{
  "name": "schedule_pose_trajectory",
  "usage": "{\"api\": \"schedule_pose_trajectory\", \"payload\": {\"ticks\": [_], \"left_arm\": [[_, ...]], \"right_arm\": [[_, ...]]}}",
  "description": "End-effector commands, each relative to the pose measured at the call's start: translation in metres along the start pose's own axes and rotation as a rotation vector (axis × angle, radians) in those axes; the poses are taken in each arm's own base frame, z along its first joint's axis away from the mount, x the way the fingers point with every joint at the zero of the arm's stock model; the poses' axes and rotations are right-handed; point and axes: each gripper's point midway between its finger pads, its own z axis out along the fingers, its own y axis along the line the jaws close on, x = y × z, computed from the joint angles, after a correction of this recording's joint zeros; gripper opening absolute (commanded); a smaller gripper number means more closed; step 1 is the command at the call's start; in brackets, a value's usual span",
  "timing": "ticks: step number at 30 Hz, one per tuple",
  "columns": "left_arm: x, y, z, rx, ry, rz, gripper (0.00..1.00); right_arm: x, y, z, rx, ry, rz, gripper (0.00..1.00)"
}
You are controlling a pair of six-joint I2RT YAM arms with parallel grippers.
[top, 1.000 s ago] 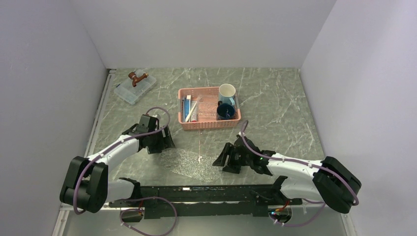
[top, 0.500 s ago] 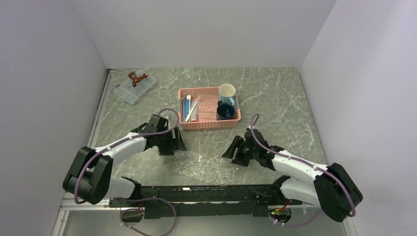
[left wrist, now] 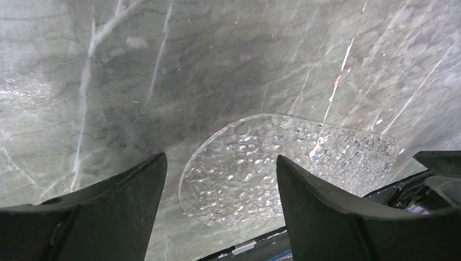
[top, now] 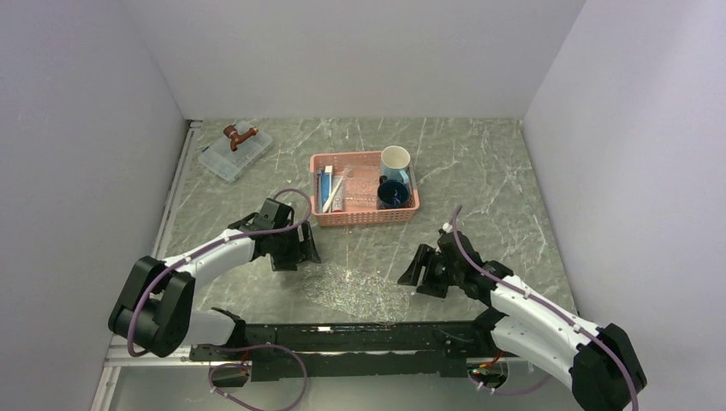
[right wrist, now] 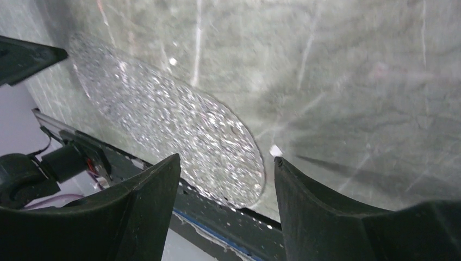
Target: Prepare toiletry sets of a toothbrush and toothpaste on the tray
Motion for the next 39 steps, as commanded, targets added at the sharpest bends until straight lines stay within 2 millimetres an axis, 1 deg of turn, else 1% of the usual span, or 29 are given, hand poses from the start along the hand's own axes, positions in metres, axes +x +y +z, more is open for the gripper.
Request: {"api": "schedule_pose_trajectory", "payload": {"ticks": [1,4,7,13,19,22,31,39], "left_arm": [[-0.008,-0.008,-0.003,0.023,-0.022,0.031,0.80],[-0.002,-0.010,-0.001,0.049,0.000,0.035,0.80],[0.002,-0.009,-0.001,0.053,0.011,0.042,0.80],[0.011,-0.004,-0.006,0.046,0.033,0.069,0.80],[0.015,-0.001,-0.009,0.050,0.028,0.077,0.80],[0.017,-0.003,-0.007,0.066,0.037,0.081,0.80],[0.022,-0.011,-0.001,0.122,0.079,0.084,0.80],[0.025,-0.015,-0.002,0.144,0.096,0.083,0.80]], "right_arm": [[0.030,-0.018,-0.004,0.021,0.114,0.030,0.66],[0.042,-0.019,-0.005,0.006,0.163,0.033,0.67],[0.048,-0.020,-0.007,0.003,0.192,0.032,0.67],[0.066,-0.019,-0.004,-0.054,0.280,0.051,0.68],[0.070,-0.015,0.000,-0.086,0.302,0.075,0.69],[0.068,-0.014,0.002,-0.087,0.293,0.087,0.69],[0.050,-0.008,0.008,-0.052,0.225,0.097,0.69],[0.021,0.001,0.012,-0.009,0.131,0.084,0.69]]}}
